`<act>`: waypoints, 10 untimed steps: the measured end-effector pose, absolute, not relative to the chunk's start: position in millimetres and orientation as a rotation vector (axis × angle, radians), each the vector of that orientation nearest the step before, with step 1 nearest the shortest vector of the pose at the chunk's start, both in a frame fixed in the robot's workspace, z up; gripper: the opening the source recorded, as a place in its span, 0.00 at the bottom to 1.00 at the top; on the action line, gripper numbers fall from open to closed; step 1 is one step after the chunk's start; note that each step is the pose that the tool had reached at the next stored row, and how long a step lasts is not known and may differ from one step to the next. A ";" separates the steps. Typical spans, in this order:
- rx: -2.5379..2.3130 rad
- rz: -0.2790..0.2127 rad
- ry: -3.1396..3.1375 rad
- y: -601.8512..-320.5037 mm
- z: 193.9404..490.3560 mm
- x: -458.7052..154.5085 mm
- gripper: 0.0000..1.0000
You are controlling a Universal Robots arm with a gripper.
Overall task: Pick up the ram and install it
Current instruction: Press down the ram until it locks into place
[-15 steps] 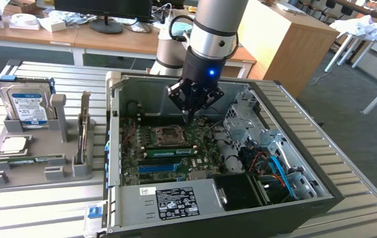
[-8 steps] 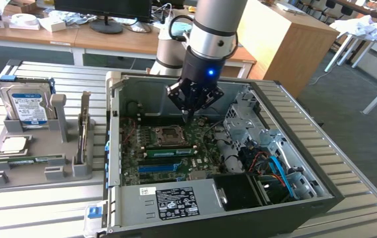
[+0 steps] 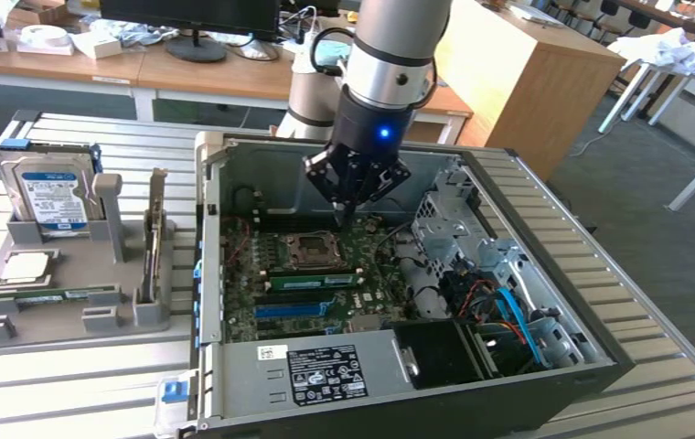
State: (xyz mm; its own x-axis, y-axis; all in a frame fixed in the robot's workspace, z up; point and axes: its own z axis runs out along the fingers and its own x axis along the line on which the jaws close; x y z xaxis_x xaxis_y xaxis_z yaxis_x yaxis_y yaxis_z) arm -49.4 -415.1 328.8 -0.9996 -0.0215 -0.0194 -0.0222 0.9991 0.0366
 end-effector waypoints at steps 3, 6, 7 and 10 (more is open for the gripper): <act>-0.030 0.057 3.122 -415.1 328.8 -49.6 0.10; -0.029 0.057 3.122 -415.0 328.8 -49.7 0.10; -0.029 0.058 3.122 -414.9 328.7 -49.8 0.10; -0.029 0.056 3.120 -413.2 328.8 -50.0 0.10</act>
